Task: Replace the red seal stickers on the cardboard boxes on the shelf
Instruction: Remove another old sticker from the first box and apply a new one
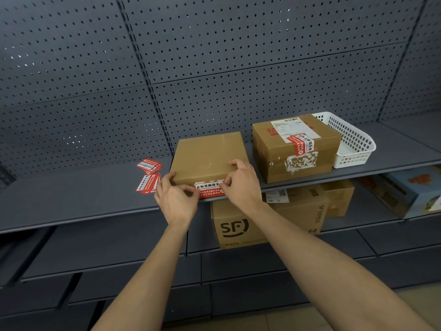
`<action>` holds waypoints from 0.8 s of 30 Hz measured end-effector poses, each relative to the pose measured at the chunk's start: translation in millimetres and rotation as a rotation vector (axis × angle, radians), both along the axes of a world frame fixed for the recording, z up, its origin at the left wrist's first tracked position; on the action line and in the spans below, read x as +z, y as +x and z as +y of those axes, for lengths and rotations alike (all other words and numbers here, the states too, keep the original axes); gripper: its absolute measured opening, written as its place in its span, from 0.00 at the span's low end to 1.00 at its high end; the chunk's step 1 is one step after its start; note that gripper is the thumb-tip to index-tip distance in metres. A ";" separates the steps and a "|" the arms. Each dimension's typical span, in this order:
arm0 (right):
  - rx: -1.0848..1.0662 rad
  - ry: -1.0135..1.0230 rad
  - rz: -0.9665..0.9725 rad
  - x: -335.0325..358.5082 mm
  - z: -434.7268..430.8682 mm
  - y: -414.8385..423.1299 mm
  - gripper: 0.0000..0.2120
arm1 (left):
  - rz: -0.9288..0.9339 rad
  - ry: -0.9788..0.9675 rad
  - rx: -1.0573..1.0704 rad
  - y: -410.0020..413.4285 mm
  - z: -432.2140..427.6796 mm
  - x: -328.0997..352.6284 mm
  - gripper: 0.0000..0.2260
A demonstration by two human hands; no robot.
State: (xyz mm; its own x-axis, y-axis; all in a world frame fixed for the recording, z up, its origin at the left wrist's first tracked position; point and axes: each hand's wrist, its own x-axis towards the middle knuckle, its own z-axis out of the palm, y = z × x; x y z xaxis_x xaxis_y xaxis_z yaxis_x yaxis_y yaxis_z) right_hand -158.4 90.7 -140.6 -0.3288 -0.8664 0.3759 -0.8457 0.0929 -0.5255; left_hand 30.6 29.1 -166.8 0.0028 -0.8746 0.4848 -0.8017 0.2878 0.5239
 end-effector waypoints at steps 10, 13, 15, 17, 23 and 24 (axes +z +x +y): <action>-0.003 0.003 0.028 -1.1 -2.1 -2.9 0.08 | -0.052 -0.016 0.047 -4.1 -3.5 2.3 0.05; 0.002 0.006 0.036 -1.0 -2.5 -3.9 0.09 | -0.061 -0.027 0.051 -4.4 -3.5 2.5 0.05; 0.007 0.010 0.050 -0.3 -2.8 -6.1 0.10 | -0.067 -0.035 0.056 -5.4 -2.1 3.2 0.06; 0.018 0.020 0.059 1.6 -2.2 -9.6 0.12 | -0.082 -0.037 0.064 -6.0 -1.2 3.5 0.06; 0.038 0.003 0.098 3.5 -0.8 -14.7 0.14 | -0.116 -0.014 0.061 -1.0 -4.7 9.4 0.11; 0.030 -0.002 0.124 3.6 -1.8 -13.1 0.17 | -0.114 -0.009 0.060 -0.9 -4.7 10.5 0.13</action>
